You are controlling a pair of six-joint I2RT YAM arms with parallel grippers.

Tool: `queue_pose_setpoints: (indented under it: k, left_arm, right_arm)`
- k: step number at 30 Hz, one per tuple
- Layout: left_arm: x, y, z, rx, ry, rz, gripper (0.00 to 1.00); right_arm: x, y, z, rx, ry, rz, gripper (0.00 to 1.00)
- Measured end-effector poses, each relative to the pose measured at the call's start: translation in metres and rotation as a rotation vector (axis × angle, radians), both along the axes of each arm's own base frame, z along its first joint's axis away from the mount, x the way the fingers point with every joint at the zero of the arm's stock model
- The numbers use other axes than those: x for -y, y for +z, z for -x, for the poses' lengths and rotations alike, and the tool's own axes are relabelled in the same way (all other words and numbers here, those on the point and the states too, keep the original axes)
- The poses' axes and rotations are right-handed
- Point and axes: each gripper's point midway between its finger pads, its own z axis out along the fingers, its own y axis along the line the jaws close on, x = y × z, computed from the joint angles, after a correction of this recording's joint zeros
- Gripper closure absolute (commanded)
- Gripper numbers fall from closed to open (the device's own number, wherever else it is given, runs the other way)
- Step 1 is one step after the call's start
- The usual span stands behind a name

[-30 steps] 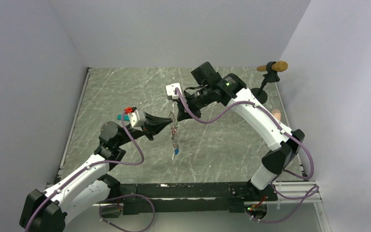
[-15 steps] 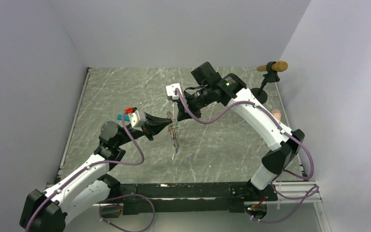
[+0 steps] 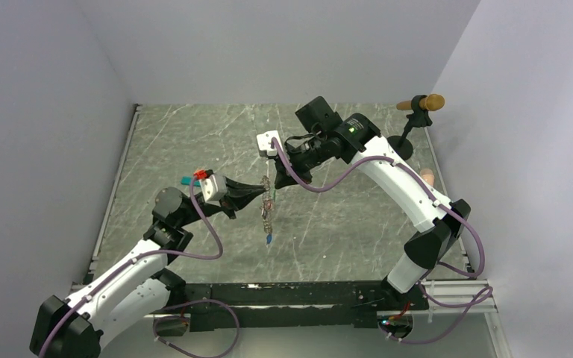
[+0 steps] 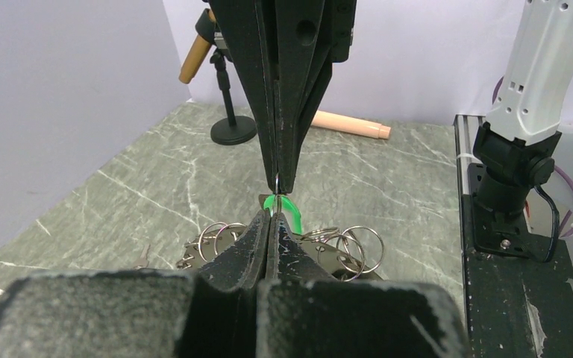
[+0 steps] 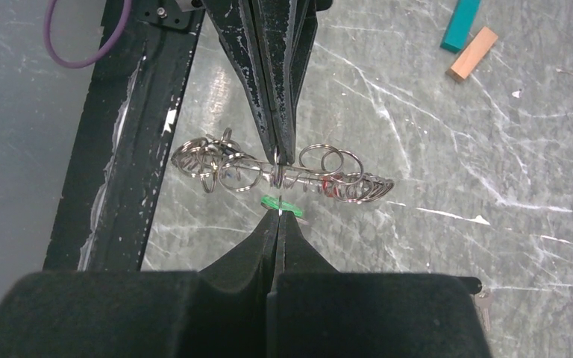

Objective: Put the keys on the keyring

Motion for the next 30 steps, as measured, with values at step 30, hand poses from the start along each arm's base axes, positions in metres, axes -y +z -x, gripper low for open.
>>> queue_pose_setpoints:
  k: [30]
  left_arm:
    - [-0.0003,0.0017,0.0021,0.022,-0.006,-0.004,1.0]
  right_arm:
    - [-0.0019,-0.0004,0.0035,-0.024,0.02,-0.004,1.0]
